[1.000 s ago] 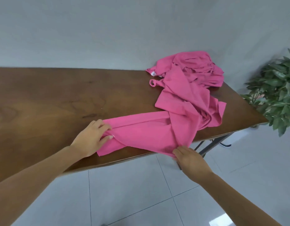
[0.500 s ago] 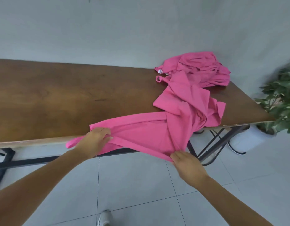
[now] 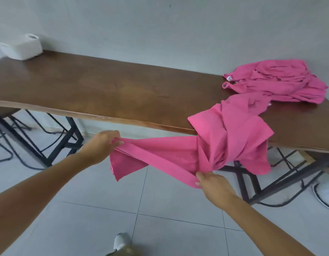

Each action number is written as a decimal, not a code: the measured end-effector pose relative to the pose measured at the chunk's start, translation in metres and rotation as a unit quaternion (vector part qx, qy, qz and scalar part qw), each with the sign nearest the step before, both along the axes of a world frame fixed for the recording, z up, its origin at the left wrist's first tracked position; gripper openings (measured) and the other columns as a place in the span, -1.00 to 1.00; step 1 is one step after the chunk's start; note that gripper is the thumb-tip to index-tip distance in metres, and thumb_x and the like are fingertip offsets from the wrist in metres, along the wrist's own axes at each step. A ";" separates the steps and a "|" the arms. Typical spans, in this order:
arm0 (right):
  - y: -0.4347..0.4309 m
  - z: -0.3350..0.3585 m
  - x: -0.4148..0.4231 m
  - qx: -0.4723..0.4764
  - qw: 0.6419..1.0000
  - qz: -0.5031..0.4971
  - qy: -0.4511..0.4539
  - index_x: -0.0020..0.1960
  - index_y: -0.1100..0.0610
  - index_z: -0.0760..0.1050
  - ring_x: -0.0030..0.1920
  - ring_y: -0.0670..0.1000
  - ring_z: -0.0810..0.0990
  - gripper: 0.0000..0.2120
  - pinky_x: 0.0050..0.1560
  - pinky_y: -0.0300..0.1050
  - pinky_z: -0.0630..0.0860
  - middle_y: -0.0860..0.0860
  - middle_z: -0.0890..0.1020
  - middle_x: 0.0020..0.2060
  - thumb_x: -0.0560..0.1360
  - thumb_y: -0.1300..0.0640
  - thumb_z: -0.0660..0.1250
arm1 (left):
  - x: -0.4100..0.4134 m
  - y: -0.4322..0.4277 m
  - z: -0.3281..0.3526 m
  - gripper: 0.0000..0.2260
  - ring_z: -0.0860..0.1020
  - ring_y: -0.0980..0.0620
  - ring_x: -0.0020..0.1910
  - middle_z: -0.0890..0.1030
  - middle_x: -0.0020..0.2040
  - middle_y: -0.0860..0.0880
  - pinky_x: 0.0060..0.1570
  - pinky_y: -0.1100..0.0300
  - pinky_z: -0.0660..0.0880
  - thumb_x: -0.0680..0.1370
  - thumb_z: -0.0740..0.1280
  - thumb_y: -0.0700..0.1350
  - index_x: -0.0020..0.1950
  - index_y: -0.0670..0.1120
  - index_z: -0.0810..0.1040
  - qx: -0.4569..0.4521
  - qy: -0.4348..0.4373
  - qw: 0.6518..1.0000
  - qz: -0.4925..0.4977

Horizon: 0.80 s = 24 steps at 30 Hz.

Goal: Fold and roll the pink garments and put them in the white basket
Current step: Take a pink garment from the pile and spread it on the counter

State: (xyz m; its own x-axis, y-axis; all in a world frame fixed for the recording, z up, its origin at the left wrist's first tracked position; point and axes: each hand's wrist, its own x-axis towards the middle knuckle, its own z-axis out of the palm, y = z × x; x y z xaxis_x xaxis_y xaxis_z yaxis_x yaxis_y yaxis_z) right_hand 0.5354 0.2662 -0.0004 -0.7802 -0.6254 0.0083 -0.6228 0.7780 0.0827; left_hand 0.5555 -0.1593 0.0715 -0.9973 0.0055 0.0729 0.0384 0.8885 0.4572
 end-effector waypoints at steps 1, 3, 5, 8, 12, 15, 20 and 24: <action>-0.010 0.004 0.004 -0.010 1.000 0.005 -0.003 -0.07 0.10 0.46 -0.32 0.08 0.61 -0.76 -0.46 -0.08 0.35 0.00 0.61 -0.32 0.46 0.07 0.51 | 0.008 -0.010 0.005 -0.80 0.51 0.00 -0.20 0.55 -0.22 0.03 -0.18 0.03 0.44 0.64 0.32 -0.02 -0.16 -0.01 0.48 0.000 0.002 1.000 0.013; -0.028 0.012 0.013 -0.041 0.999 0.016 -0.001 -0.15 0.08 0.43 -0.39 0.05 0.59 -0.70 -0.47 -0.14 0.19 -0.04 0.58 -0.38 0.43 0.03 0.56 | 0.022 -0.032 0.014 -0.80 0.51 0.00 -0.19 0.56 -0.21 0.03 -0.19 0.02 0.42 0.64 0.32 0.00 -0.16 0.01 0.48 -0.013 -0.001 0.999 0.035; -0.049 0.021 0.023 -0.058 0.998 0.015 -0.010 -0.18 0.07 0.38 -0.44 0.06 0.57 -0.67 -0.49 -0.12 0.18 -0.03 0.55 -0.42 0.45 -0.01 0.54 | 0.031 -0.054 0.022 -0.81 0.52 -0.02 -0.19 0.56 -0.21 0.03 -0.20 0.04 0.38 0.64 0.33 -0.01 -0.15 0.00 0.49 -0.022 -0.001 0.998 0.062; -0.076 0.032 0.033 -0.104 0.990 -0.021 -0.095 -0.04 0.09 0.33 -0.21 0.19 0.58 -0.73 -0.30 0.02 0.33 0.02 0.60 -0.22 0.67 -0.11 0.18 | 0.041 -0.088 0.034 -0.80 0.51 0.01 -0.23 0.56 -0.26 0.00 -0.23 0.05 0.36 0.62 0.37 -0.01 -0.18 0.00 0.49 -0.011 0.011 0.994 0.107; -0.108 0.040 0.044 -0.167 0.975 -0.054 -0.134 -0.16 -0.01 0.22 -0.31 0.07 0.46 -0.65 -0.21 0.05 0.46 -0.07 0.42 -0.43 0.64 -0.24 0.11 | 0.053 -0.129 0.050 -0.80 0.52 -0.05 -0.22 0.56 -0.27 0.00 -0.19 0.04 0.40 0.61 0.38 -0.03 -0.20 0.01 0.50 0.005 0.032 0.990 0.139; -0.131 0.042 0.049 -0.194 0.969 -0.057 -0.141 -0.22 -0.04 0.27 -0.35 0.02 0.44 -0.62 -0.29 0.01 0.36 -0.07 0.42 -0.45 0.59 -0.30 0.14 | 0.066 -0.157 0.064 -0.74 0.51 -0.08 -0.21 0.53 -0.30 0.04 -0.18 0.06 0.35 0.60 0.40 -0.05 -0.26 0.07 0.44 0.004 0.048 0.988 0.145; -0.163 0.044 0.068 -0.276 0.942 -0.077 -0.174 -0.31 0.08 0.30 -0.40 -0.02 0.36 -0.50 -0.28 0.02 0.37 -0.05 0.41 -0.48 0.58 -0.28 0.23 | 0.092 -0.211 0.080 -0.77 0.51 -0.13 -0.18 0.56 -0.25 -0.07 -0.13 -0.01 0.43 0.58 0.43 -0.06 -0.23 -0.05 0.48 -0.017 0.059 0.985 0.161; -0.191 0.046 0.097 -0.321 0.913 -0.095 -0.234 -0.34 0.06 0.34 -0.44 -0.12 0.33 -0.55 -0.32 -0.12 0.27 -0.13 0.40 -0.49 0.60 -0.17 0.29 | 0.112 -0.257 0.084 -0.71 0.50 -0.13 -0.23 0.53 -0.29 -0.09 -0.23 0.05 0.34 0.56 0.45 -0.09 -0.28 -0.12 0.44 -0.024 0.070 0.983 0.166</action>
State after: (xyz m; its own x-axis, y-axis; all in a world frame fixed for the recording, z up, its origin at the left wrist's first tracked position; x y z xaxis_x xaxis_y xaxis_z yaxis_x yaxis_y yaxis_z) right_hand 0.6326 0.0753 0.0456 -0.8861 -0.4622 -0.0359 -0.3227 0.6705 -0.6680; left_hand 0.6675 -0.4163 0.1558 -0.9245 -0.3126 0.2180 -0.1980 0.8827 0.4262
